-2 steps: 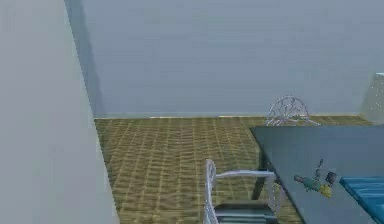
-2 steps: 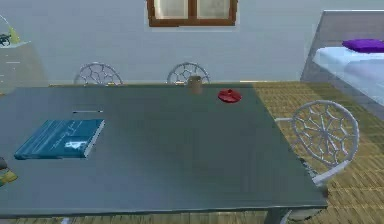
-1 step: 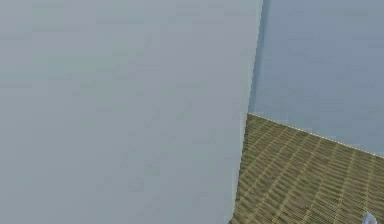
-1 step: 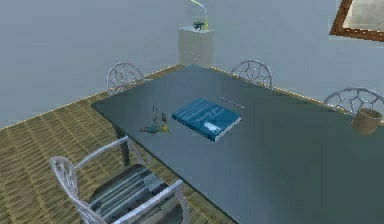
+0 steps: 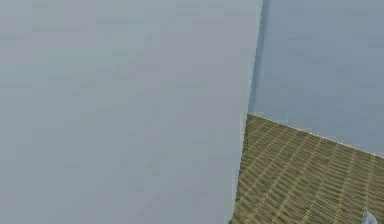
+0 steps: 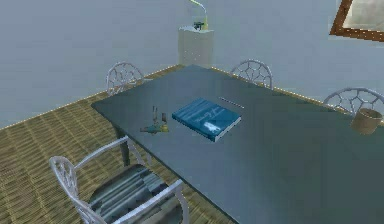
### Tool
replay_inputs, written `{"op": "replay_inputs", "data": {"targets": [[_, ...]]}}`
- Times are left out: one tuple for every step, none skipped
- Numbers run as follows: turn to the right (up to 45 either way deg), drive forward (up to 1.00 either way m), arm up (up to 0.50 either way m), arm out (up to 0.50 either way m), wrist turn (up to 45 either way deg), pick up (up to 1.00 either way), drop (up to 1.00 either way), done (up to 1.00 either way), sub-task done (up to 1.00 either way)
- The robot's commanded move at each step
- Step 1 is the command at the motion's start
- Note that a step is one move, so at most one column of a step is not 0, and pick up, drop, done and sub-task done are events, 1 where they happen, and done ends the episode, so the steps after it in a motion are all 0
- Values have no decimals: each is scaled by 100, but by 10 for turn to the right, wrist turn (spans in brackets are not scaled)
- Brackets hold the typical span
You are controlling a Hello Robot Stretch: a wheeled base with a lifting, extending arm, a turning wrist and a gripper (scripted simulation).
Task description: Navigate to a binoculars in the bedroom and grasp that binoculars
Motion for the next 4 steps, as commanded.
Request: {"op": "replay_inputs", "data": {"targets": [[0,0,38,0,0,0,0,0,0],[0,0,0,50,0,0,0,0,0],[0,0,0,0,450,0,0,0,0],[0,0,0,0,450,0,0,0,0]]}}
